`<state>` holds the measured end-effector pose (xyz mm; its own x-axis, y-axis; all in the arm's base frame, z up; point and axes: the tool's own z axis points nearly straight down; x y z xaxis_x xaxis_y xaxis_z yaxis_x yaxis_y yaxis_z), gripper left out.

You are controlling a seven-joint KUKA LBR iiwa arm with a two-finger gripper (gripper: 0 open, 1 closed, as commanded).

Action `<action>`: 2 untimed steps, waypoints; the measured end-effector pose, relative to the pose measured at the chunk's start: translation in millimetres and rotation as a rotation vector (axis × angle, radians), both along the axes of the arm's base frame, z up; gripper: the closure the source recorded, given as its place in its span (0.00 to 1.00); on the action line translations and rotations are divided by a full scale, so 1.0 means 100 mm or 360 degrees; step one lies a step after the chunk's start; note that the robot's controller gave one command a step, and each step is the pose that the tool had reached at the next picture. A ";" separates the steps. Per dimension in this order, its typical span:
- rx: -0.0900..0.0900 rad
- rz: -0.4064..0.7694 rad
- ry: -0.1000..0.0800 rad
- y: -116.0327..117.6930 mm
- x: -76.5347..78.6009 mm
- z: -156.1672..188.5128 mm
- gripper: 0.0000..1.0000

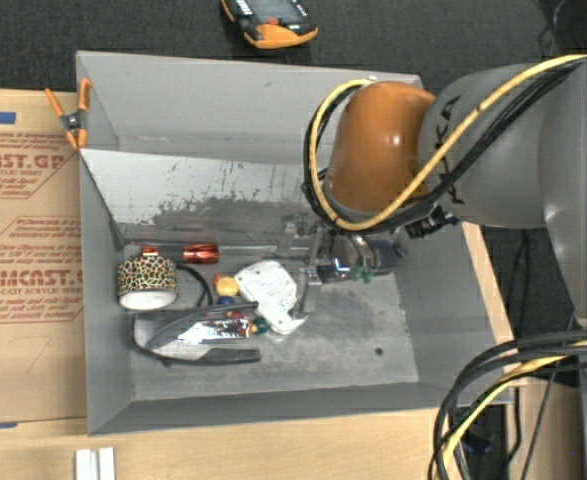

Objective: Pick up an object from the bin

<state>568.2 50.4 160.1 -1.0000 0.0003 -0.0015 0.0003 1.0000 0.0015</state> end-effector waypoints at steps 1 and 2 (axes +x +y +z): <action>0.0000 0.0000 -0.0001 0.00 0.00 0.00 0.00; 0.0006 -0.0075 -0.0002 0.32 -0.21 -0.82 1.00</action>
Offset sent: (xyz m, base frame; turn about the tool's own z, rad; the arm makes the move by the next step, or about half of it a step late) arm -0.0219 0.0297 -0.0850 0.0489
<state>547.4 82.8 77.9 -0.9989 0.0471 -0.0024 0.0471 0.9989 0.0051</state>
